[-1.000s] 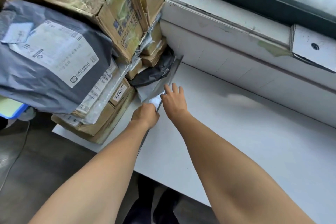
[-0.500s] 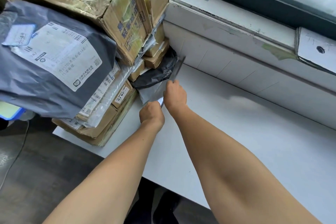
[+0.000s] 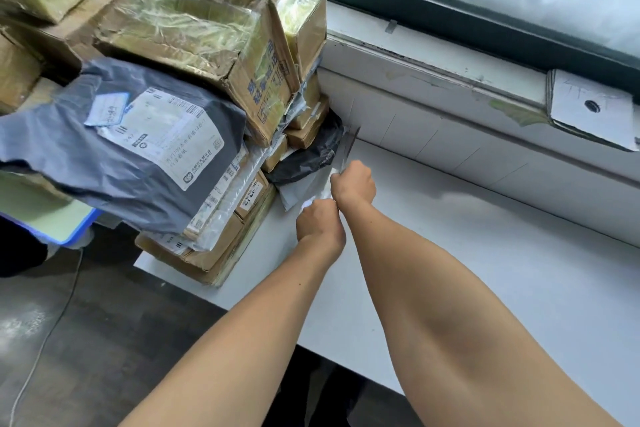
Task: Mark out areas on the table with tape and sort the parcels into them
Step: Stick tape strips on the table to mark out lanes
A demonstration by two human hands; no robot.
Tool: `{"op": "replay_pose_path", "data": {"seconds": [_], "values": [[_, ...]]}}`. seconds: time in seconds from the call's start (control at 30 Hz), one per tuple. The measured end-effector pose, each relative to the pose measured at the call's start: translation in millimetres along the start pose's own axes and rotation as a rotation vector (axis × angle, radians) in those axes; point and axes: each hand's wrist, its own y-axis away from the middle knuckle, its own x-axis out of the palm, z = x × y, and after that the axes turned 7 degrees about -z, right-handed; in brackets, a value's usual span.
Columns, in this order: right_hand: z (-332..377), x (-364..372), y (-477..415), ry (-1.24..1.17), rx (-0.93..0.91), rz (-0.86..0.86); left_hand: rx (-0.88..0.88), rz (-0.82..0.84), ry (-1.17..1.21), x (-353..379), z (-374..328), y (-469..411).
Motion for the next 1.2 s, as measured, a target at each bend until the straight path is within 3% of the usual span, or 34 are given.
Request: {"op": "replay_pose_path", "data": {"seconds": [0.3, 0.8, 1.2], "values": [[-24.7, -27.7, 25.7, 0.033, -0.024, 0.01, -0.116, 0.168, 0.153, 0.0, -15.0, 28.9], [-110.9, -57.7, 39.3, -0.031, 0.111, 0.003, -0.018, 0.307, 0.012, 51.0, -47.0, 72.5], [-197.3, -107.2, 35.0, -0.046, 0.214, -0.12, 0.097, 0.385, 0.001, 93.8, -118.6, 106.9]]}}
